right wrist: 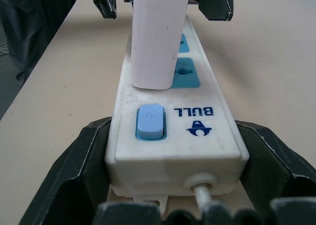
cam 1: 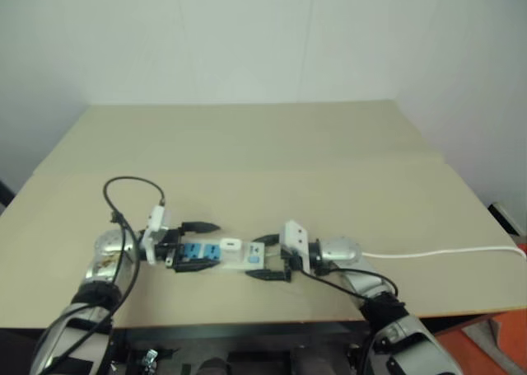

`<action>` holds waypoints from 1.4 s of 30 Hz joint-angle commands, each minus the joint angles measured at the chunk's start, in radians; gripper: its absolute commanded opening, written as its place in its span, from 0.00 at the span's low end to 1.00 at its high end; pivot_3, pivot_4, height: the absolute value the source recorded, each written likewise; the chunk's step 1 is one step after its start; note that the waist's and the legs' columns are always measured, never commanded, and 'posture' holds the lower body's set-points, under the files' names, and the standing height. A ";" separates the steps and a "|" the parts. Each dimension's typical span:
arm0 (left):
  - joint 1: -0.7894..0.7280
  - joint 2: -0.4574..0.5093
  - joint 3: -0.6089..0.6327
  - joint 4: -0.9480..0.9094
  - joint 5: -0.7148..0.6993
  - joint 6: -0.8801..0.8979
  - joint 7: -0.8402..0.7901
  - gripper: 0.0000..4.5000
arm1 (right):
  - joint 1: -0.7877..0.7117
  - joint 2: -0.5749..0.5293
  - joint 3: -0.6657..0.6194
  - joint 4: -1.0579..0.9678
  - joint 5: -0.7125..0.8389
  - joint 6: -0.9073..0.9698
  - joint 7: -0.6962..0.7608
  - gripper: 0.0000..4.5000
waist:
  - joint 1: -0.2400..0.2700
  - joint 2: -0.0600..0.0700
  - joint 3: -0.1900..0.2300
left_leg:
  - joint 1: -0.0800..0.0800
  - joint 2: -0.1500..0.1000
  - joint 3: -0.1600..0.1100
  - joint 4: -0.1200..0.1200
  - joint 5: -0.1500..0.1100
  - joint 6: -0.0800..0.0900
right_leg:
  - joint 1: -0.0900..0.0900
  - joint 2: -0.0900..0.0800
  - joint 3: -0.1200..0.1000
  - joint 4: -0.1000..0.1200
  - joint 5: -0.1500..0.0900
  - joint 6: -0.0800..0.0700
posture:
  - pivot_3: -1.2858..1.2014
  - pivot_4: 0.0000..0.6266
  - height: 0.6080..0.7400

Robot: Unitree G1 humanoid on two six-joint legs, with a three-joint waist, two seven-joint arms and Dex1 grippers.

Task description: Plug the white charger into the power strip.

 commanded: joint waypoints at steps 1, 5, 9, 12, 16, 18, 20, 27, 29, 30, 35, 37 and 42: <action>0.019 0.013 -0.009 0.007 0.033 0.030 0.000 0.99 | -0.006 0.000 0.000 -0.016 0.002 -0.028 0.024 0.77 | 0.000 0.000 0.000 | 0.000 0.000 0.000 0.000 0.000 0.000 | 0.000 0.000 0.000 0.000 0.000 0.000 | 0.52 0.24 1.00; -0.003 0.012 0.042 -0.016 0.034 0.065 0.000 1.00 | -0.015 0.004 -0.009 -0.002 0.007 -0.024 0.019 0.84 | 0.000 0.000 0.000 | -0.001 0.000 0.000 0.000 0.000 0.000 | -0.001 0.000 0.000 0.000 0.000 0.000 | 0.52 0.24 1.00; -0.002 0.011 0.090 -0.064 0.018 0.104 0.000 1.00 | -0.021 0.008 -0.037 0.007 0.031 -0.050 0.026 0.99 | -0.001 -0.002 0.003 | -0.002 0.000 0.000 0.000 0.000 0.000 | -0.002 0.000 -0.001 0.000 0.000 0.000 | 0.52 0.24 1.00; 0.019 0.027 0.111 -0.126 0.011 0.115 0.000 1.00 | -0.018 -0.016 -0.058 0.007 0.033 -0.069 0.039 0.99 | 0.000 -0.004 0.005 | -0.007 0.000 0.000 0.000 0.000 0.000 | -0.007 0.000 -0.001 0.000 0.000 0.000 | 0.52 0.24 1.00; 0.066 0.058 0.188 -0.270 -0.024 0.181 0.002 1.00 | 0.010 -0.089 -0.118 -0.039 0.033 -0.101 0.016 0.99 | 0.002 -0.005 0.007 | -0.019 0.000 0.000 0.002 0.000 0.000 | -0.019 0.000 0.000 0.002 0.001 -0.001 | 0.52 0.24 1.00; 0.095 0.073 0.227 -0.347 -0.047 0.227 0.011 1.00 | 0.041 -0.130 -0.149 -0.102 0.049 -0.101 0.009 0.99 | 0.004 -0.006 0.009 | -0.020 0.000 -0.001 0.002 0.000 0.000 | -0.019 0.000 -0.001 0.002 0.003 -0.003 | 0.52 0.24 1.00; 0.135 0.099 0.272 -0.432 -0.087 0.291 0.015 1.00 | 0.093 -0.193 -0.179 -0.218 0.105 -0.062 0.053 0.99 | 0.004 -0.006 0.010 | -0.020 0.000 -0.001 0.002 0.000 0.000 | -0.019 -0.001 -0.001 0.001 0.002 -0.002 | 0.52 0.24 1.00; 0.335 0.248 0.467 -0.727 -0.173 0.428 0.034 1.00 | 0.306 -0.485 -0.343 -0.645 0.322 0.121 0.143 0.99 | 0.000 -0.007 0.021 | -0.019 0.001 0.000 0.001 0.000 0.000 | -0.019 -0.001 0.000 0.000 0.001 0.000 | 0.52 0.24 1.00; 0.399 0.297 0.529 -0.770 -0.167 0.436 0.022 1.00 | 0.367 -0.563 -0.423 -0.730 0.394 0.202 0.138 0.99 | 0.001 -0.007 0.023 | -0.018 0.001 0.000 0.001 0.000 0.000 | -0.019 -0.001 -0.001 0.001 0.000 0.000 | 0.52 0.24 1.00; 0.426 0.314 0.560 -0.782 -0.163 0.443 0.031 1.00 | 0.395 -0.589 -0.462 -0.758 0.415 0.225 0.129 0.99 | 0.001 -0.007 0.024 | -0.018 0.001 0.001 0.001 0.000 0.000 | -0.018 -0.001 0.000 0.001 0.000 0.000 | 0.52 0.24 1.00; 0.510 0.333 0.665 -0.799 -0.161 0.468 0.065 1.00 | 0.489 -0.649 -0.572 -0.804 0.430 0.274 0.100 0.99 | 0.004 -0.009 0.025 | -0.017 0.002 0.002 0.001 0.000 0.000 | -0.017 -0.001 -0.001 -0.002 0.000 -0.001 | 0.52 0.24 1.00; 0.523 0.330 0.680 -0.809 -0.160 0.470 0.069 1.00 | 0.507 -0.652 -0.593 -0.806 0.430 0.283 0.089 0.99 | 0.006 -0.010 0.025 | -0.018 0.002 0.002 0.001 0.000 0.000 | -0.018 -0.001 -0.001 -0.003 0.000 0.000 | 0.52 0.24 1.00; 0.532 0.322 0.686 -0.824 -0.166 0.486 0.084 1.00 | 0.543 -0.655 -0.625 -0.813 0.422 0.291 0.069 0.99 | 0.010 -0.011 0.026 | -0.020 0.001 0.002 0.001 0.000 0.000 | -0.018 -0.002 0.000 -0.005 0.001 0.001 | 0.52 0.24 1.00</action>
